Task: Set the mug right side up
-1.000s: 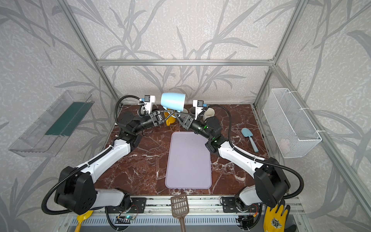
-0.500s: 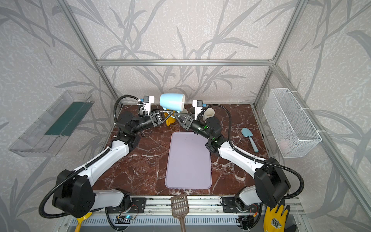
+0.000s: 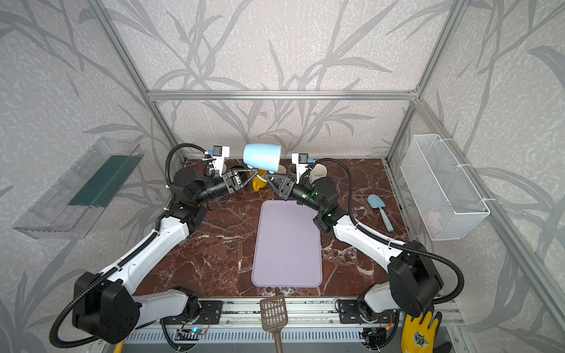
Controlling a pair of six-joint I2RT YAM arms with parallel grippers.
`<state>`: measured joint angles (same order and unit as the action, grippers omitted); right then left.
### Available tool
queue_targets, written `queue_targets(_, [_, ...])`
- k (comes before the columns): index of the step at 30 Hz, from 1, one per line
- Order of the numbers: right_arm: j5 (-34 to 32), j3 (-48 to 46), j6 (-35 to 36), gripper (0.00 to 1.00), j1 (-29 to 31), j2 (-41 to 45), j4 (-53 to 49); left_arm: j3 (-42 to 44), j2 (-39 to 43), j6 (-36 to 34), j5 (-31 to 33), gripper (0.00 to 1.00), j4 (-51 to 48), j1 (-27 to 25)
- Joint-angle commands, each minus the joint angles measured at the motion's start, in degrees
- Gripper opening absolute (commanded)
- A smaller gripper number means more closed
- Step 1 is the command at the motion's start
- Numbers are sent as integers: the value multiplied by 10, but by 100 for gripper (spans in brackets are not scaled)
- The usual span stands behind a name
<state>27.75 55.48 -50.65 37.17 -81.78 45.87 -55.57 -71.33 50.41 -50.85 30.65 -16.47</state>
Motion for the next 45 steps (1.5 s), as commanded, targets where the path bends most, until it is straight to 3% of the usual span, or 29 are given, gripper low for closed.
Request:
queue_targets(1, [39,25,-1,0,8,17,64,-15,3,-16,-6,0,20,3])
queue_targets(10, [6,20,-17,4,10,17,100,13,4,22,-19,0,101,4])
queue_targets(28, [-38,30,-42,27,25,-8,146,32,38,13,3,0,96,4])
queue_targets(39, [-44,47,-61,25,31,-29,157,41,35,29,0,0,124,3])
queue_targets(45, [-49,47,-59,10,31,-29,152,41,33,31,-7,0,126,2])
